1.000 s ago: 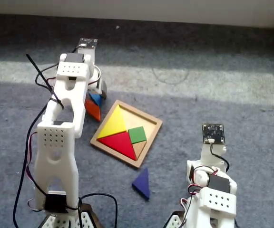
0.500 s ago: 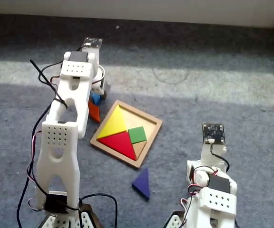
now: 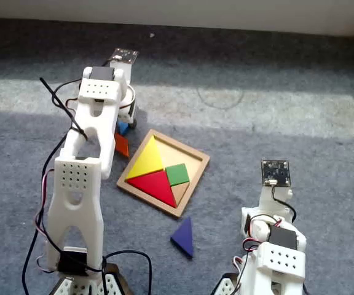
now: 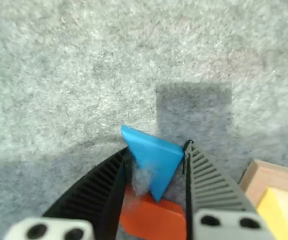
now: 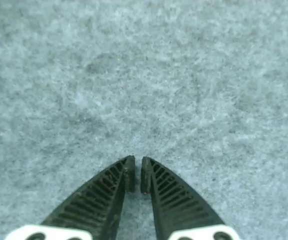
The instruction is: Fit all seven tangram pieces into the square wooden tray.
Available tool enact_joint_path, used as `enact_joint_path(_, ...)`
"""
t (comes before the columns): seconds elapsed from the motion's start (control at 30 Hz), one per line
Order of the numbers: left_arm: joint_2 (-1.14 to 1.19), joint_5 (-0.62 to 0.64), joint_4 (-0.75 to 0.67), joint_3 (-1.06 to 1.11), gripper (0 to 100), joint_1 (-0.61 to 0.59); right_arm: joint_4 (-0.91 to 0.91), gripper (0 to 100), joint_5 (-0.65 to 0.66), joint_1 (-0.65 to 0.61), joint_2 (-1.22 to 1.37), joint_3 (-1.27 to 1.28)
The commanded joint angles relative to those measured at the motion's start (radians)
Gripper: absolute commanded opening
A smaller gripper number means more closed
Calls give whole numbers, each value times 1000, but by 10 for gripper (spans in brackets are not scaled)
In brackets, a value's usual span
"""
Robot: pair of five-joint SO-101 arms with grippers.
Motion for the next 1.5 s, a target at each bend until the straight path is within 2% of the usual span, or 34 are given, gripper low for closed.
enact_joint_path(0.0, -18, -44, 18, -47, 171, 42, -15, 35, 14, 12, -15, -4)
enact_joint_path(0.43, -82, -184, 236, -240, 167, 114, -15, 35, 14, 12, -15, -4)
enact_joint_path(0.57, -84, -238, 238, -243, 110, 117, -16, 35, 14, 12, -15, -4)
enact_joint_path(0.87, -117, -239, 247, -231, 110, 128, -31, 35, 38, 12, -15, -2)
enact_joint_path(1.0, -231, -239, 250, -140, 109, 157, -48, 35, 44, 12, -15, 16)
enact_joint_path(1.33, -578, -249, 245, 335, 109, 260, -51, 35, 46, 12, -15, 19)
enact_joint_path(1.47, -667, -298, 167, 450, 109, 246, -51, 35, 46, 12, -15, 21)
